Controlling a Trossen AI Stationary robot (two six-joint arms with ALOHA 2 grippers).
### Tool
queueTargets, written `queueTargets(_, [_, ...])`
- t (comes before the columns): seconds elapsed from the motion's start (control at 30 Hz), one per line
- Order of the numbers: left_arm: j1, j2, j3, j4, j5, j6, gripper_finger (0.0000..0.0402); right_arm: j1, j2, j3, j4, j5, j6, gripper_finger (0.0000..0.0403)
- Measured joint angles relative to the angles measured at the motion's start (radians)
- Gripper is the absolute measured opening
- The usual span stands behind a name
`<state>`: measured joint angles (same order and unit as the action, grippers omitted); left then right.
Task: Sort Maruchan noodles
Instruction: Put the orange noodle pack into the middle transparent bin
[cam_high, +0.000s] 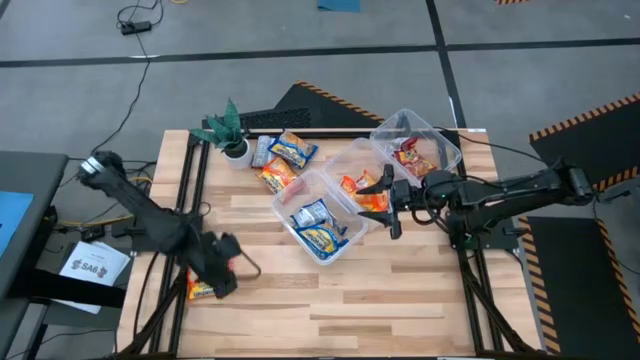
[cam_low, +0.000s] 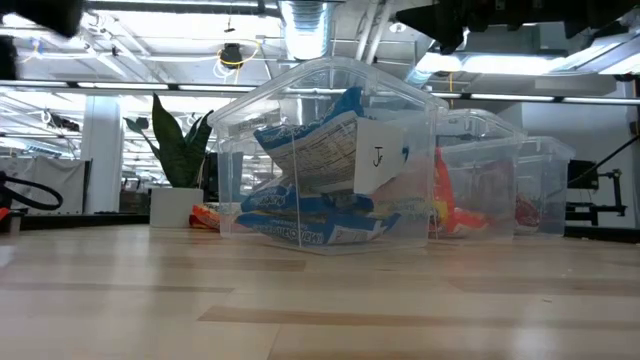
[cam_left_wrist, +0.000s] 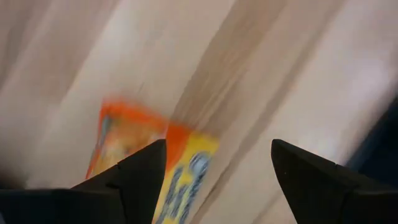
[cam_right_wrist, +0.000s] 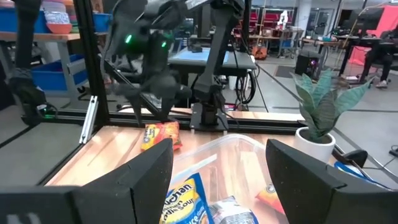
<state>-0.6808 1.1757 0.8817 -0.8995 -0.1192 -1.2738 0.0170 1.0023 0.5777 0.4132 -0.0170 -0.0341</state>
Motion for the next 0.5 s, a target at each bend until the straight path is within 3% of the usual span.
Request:
queueTargets(0.23, [-0.116, 0.201, -0.001, -0.064, 0.113, -0.232, 0.0274, 0.001, 0.0, 0.0, 0.002, 0.0, 0.0, 0.028])
queueTargets(0.5, [-0.12, 0.271, -0.001, -0.17, 0.161, -0.38, 0.0274, -0.02, 0.0, 0.0, 0.002, 0.0, 0.0, 0.028])
